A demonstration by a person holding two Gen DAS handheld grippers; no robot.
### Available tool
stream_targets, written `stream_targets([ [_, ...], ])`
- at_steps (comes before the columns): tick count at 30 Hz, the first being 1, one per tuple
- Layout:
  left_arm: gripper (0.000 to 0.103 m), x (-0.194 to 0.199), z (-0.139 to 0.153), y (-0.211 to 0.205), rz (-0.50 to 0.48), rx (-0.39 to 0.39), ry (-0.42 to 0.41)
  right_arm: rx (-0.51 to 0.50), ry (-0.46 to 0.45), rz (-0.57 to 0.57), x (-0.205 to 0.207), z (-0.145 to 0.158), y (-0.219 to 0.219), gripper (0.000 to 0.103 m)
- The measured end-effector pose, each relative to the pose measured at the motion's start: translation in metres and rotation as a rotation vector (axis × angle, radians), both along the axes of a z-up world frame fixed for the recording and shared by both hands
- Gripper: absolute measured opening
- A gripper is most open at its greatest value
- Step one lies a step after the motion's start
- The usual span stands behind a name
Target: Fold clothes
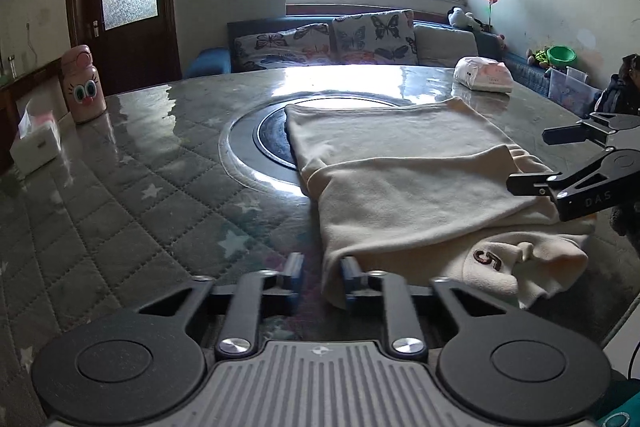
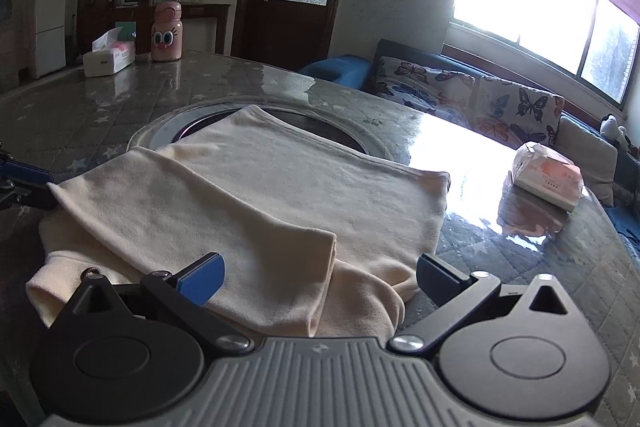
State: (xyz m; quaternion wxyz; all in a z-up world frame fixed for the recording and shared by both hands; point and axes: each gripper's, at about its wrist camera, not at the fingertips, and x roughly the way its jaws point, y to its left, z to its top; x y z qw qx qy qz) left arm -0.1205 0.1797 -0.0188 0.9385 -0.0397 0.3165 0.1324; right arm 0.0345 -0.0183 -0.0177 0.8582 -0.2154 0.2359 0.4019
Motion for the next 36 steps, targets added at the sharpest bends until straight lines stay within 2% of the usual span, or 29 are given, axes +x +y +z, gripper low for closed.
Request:
stream_targets([
  [5,0.002,-0.007,-0.007,0.007,0.066,-0.022,0.039,-0.054,-0.020,-0.002,-0.002,-0.008,0.001,0.103],
  [9,0.003,-0.015,0.000,0.017,0.068,-0.035,0.049,-0.043,-0.008,0.004,0.000,-0.004,-0.004,0.103],
  [14,0.009,-0.003,0.024,0.025,0.046,-0.083,-0.017,-0.010,-0.043,0.000,0.005,0.008,-0.003,0.103],
  [19,0.011,0.038,0.033,0.020,-0.041,-0.129,-0.081,0.003,-0.072,-0.033,0.017,0.012,0.011,0.103],
  [23,0.011,0.072,0.023,0.018,-0.069,-0.139,-0.070,-0.007,-0.107,-0.058,0.024,0.008,0.022,0.103],
  [26,0.011,0.086,0.008,0.021,-0.065,-0.156,-0.028,-0.024,-0.091,-0.089,0.031,0.001,0.025,0.103],
  [31,0.010,0.083,-0.003,0.026,-0.062,-0.178,-0.021,-0.042,-0.037,-0.128,0.041,-0.011,0.018,0.103],
  [34,0.010,0.083,-0.001,0.025,-0.064,-0.176,-0.019,-0.017,-0.052,-0.134,0.033,-0.004,0.006,0.103],
  [36,0.017,0.081,0.001,0.021,-0.076,-0.164,-0.020,-0.009,-0.051,-0.110,0.025,0.003,-0.001,0.103],
])
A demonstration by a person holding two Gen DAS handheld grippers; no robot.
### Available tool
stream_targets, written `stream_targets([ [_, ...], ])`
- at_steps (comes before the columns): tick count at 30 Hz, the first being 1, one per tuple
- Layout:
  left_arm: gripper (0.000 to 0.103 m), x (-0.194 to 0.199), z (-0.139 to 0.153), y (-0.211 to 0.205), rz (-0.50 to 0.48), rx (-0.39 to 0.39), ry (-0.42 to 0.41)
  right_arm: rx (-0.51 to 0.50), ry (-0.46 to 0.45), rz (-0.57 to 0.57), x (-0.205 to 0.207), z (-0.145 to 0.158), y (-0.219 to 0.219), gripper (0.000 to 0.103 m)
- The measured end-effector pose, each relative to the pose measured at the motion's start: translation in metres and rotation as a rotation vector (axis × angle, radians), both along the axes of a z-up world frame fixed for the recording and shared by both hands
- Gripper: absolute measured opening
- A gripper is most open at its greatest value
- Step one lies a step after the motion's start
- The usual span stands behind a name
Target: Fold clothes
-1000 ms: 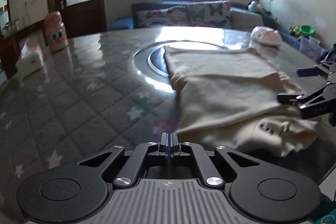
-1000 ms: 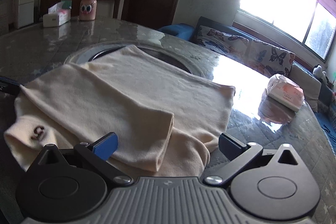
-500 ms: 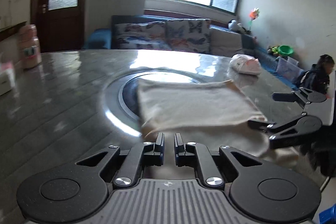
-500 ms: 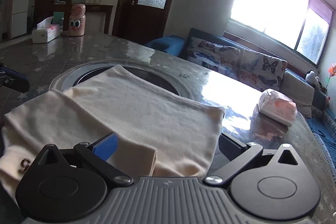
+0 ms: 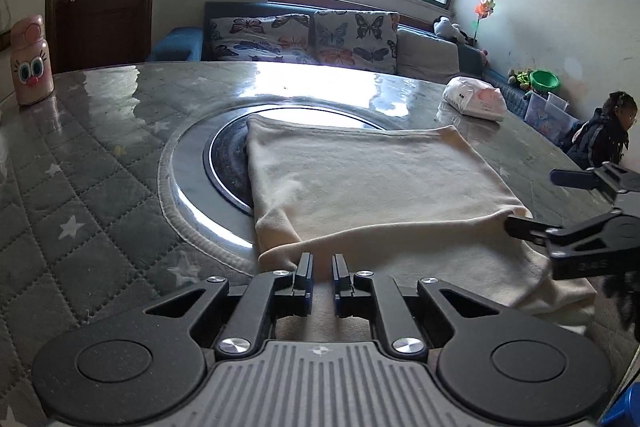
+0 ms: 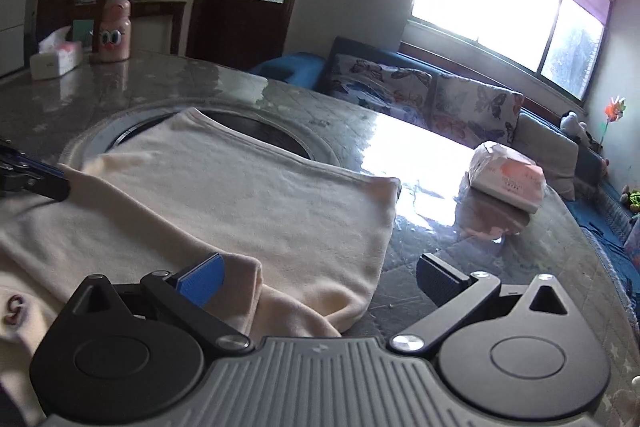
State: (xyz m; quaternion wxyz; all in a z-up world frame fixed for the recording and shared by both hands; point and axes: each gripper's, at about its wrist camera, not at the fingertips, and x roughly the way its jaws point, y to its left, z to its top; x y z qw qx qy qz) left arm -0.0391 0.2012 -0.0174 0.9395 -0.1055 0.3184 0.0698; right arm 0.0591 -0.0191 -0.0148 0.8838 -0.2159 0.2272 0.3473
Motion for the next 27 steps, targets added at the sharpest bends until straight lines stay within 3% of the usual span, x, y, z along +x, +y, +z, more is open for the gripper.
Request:
stream_targets([
  [2,0.028,-0.002,0.004,-0.008,-0.024,0.019,-0.009,-0.001,0.018,0.037,-0.008,0.004,-0.006,0.099],
  [3,0.031,-0.004,0.007,-0.013,-0.042,0.027,-0.016,-0.003,0.037,0.064,-0.012,0.005,-0.009,0.091],
  [7,0.036,-0.011,0.015,-0.038,-0.157,0.055,-0.042,0.002,0.129,0.136,-0.020,0.006,-0.014,0.076],
  [9,0.038,-0.015,0.016,-0.049,-0.214,0.077,-0.051,0.016,0.179,0.150,-0.020,0.006,-0.016,0.060],
  [12,0.038,-0.020,0.013,-0.060,-0.281,0.098,-0.048,0.035,0.267,0.161,-0.018,0.005,-0.018,0.047],
  [15,0.038,-0.019,0.008,-0.065,-0.308,0.125,-0.029,0.044,0.318,0.160,-0.016,0.002,-0.021,0.027],
  [21,0.035,-0.015,0.000,-0.071,-0.360,0.172,-0.024,0.045,0.327,0.149,-0.016,0.004,-0.024,0.012],
  [25,0.035,-0.018,-0.005,-0.077,-0.414,0.199,-0.026,0.050,0.327,0.141,-0.015,0.006,-0.024,0.006],
  [27,0.030,-0.016,-0.007,-0.079,-0.421,0.205,-0.022,0.050,0.329,0.141,-0.015,0.008,-0.024,0.005],
])
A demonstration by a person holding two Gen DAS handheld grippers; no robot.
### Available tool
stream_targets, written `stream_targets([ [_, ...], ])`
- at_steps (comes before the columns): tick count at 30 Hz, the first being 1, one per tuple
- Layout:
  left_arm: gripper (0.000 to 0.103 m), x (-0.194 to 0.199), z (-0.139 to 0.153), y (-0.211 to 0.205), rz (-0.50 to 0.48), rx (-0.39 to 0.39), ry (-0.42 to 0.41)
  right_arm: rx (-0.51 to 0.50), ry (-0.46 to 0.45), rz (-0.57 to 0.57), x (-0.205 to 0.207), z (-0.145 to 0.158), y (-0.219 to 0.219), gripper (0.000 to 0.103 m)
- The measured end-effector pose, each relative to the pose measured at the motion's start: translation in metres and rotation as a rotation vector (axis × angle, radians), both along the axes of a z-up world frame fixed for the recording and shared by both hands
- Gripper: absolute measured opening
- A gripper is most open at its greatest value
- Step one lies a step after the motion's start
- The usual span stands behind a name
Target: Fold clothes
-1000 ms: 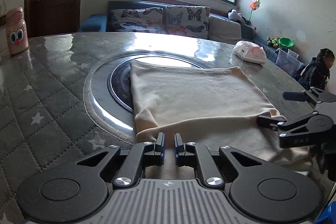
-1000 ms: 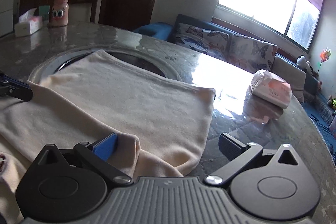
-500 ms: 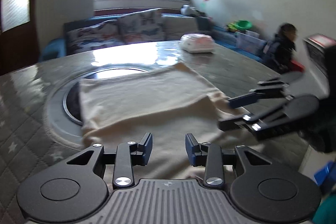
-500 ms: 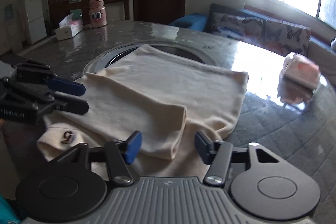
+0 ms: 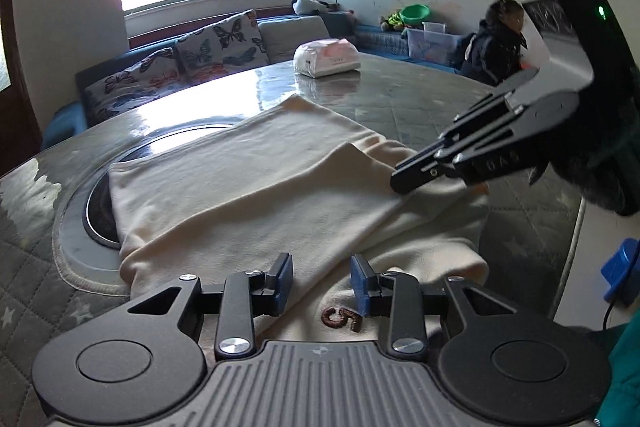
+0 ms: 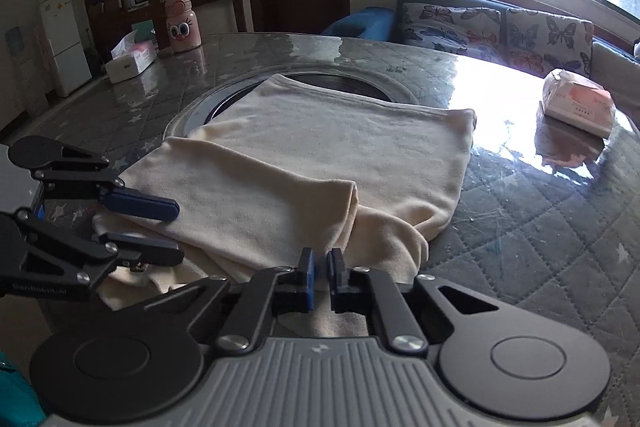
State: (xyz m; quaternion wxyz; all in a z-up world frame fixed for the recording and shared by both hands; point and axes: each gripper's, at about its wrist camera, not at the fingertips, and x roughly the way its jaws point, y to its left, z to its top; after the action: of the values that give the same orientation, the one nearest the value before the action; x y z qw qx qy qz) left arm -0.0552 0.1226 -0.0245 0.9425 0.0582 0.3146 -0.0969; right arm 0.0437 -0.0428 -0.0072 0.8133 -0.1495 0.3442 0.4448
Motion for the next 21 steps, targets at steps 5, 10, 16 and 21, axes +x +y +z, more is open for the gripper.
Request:
stream_targets([
  [5,0.008,0.003,-0.001,-0.001,-0.007,-0.003,-0.003,0.003,0.002,0.005,-0.002,0.005,-0.001,0.003],
  [10,0.001,-0.002,0.005,0.004,0.004,-0.026,-0.013,0.020,0.014,0.007,-0.004,0.012,-0.003,0.002],
  [16,0.001,-0.009,0.010,0.011,0.013,-0.046,-0.010,0.021,0.030,0.016,-0.009,0.015,-0.007,0.002],
  [21,0.007,-0.003,0.010,0.002,-0.017,-0.026,-0.018,0.011,0.012,-0.015,-0.008,0.011,-0.007,0.010],
])
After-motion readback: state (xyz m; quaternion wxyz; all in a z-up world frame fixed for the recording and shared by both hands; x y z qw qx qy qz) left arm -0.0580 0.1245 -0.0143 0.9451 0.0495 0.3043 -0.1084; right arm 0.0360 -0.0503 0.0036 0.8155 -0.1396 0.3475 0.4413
